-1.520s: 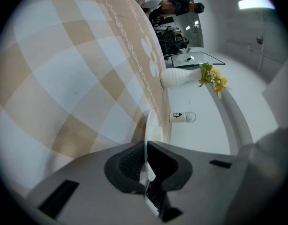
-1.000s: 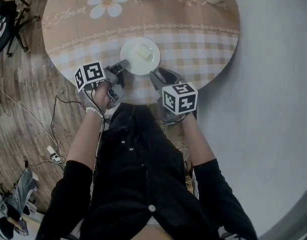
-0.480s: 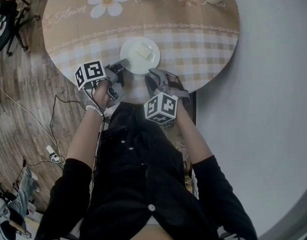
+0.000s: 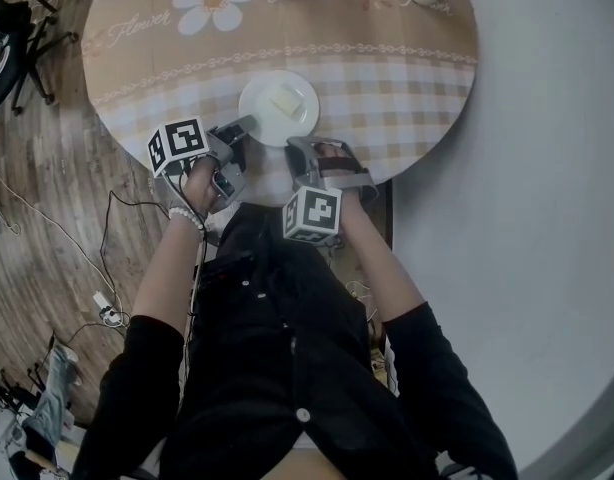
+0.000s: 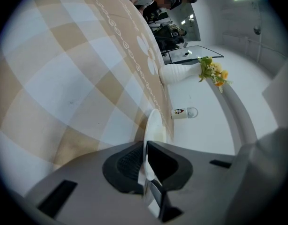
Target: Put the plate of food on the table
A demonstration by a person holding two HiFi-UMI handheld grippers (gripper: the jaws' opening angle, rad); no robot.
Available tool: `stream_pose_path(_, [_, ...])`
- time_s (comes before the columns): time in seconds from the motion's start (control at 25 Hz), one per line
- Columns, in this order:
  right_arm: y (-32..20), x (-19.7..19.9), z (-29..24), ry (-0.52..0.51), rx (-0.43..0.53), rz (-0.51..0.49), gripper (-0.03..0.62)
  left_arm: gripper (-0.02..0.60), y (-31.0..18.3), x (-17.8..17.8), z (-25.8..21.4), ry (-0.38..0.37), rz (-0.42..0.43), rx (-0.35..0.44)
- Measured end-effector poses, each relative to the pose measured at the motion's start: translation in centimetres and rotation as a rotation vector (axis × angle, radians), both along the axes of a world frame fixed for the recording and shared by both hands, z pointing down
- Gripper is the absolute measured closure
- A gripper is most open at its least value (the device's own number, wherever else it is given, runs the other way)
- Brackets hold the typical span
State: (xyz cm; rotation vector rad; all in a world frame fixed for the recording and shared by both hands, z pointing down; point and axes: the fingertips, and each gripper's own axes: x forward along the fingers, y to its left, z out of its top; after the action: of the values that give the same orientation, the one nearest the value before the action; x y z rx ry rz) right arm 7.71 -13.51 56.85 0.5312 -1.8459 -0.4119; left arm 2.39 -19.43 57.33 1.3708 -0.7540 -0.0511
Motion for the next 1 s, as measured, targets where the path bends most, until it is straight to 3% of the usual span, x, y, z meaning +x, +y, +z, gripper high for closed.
stream_pose_path(0.4, [-0.6,0.0,-0.2,-0.017,-0.012,0.041,0.554,0.569,-0.3,-0.4,-0.1,-0.006,-0.036,-0.004])
stream_pose_path(0.6, [-0.8,-0.3,-0.3,-0.021,-0.020,0.061,0.553,0.458,-0.2,-0.2,-1.0,0.037,-0.036,0.002])
stream_pose_path(0.88, [-0.8,-0.6,0.1,-0.036,-0.037,0.094,0.553,0.454,1.0,-1.8,-1.7,0.055,-0.025,0.001])
stream_pose_path(1.0, [-0.9,-0.6,0.3,-0.059,-0.052,0.122,0.553,0.454,1.1,-2.6,-3.1,0.107,-0.059,0.029])
